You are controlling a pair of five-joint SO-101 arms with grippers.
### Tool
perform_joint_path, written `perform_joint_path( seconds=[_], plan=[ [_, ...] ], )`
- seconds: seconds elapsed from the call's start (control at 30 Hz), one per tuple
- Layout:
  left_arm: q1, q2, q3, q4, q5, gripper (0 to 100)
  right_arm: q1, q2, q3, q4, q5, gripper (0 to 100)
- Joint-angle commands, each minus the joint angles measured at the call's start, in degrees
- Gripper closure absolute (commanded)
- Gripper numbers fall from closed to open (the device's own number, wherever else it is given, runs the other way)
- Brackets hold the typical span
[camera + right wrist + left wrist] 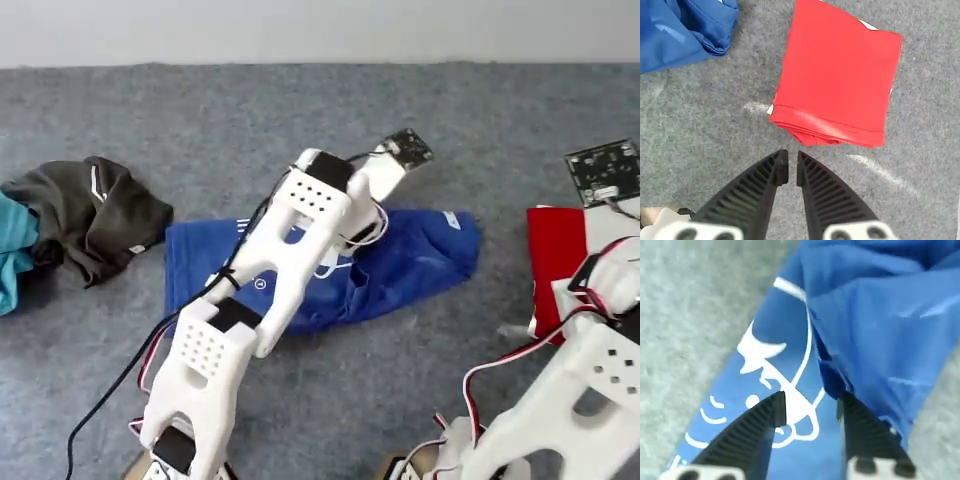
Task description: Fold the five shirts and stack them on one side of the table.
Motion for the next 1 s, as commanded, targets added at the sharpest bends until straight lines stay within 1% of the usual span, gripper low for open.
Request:
perform_joint_path(
  seconds=[0.0,0.17,0.3,0.4,0.5,0.6,0.67,0.8,0.87,0.97],
  plan=[
    [0.26,-1.41,-4.44,4.40,0.62,83,0.57,-1.19,-2.11,2.15,-0.53,95.6],
    [0.35,-1.41,-16.92,12.04,0.88,83,0.57,-1.19,-2.11,2.15,-0.53,95.6],
    [1.14,-2.46,-20.35,12.04,1.85,83,0.57,-1.19,-2.11,2.15,-0.53,95.6],
    [4.48,-5.01,-16.75,12.04,1.93,83,0.48,-1.19,-2.11,2.15,-0.53,95.6],
    [7.65,-7.91,-9.89,11.96,1.93,83,0.48,-1.19,-2.11,2.15,-0.53,95.6],
    [8.62,-8.79,-2.68,11.78,1.93,83,0.40,-1.19,-2.11,2.15,-0.53,95.5],
    [8.00,-8.44,1.36,11.25,1.93,83,0.40,-1.01,-2.11,2.15,-0.53,95.5],
    [3.60,-5.63,7.16,7.65,1.85,83,0.40,-0.75,-2.11,2.15,-0.62,95.5],
    [1.58,-3.69,8.57,6.07,1.76,83,0.40,-0.66,-1.76,2.07,-0.62,95.5],
    [0.53,-1.49,8.66,5.80,1.67,83,0.40,-1.10,0.70,1.89,-0.62,95.5]
  ],
)
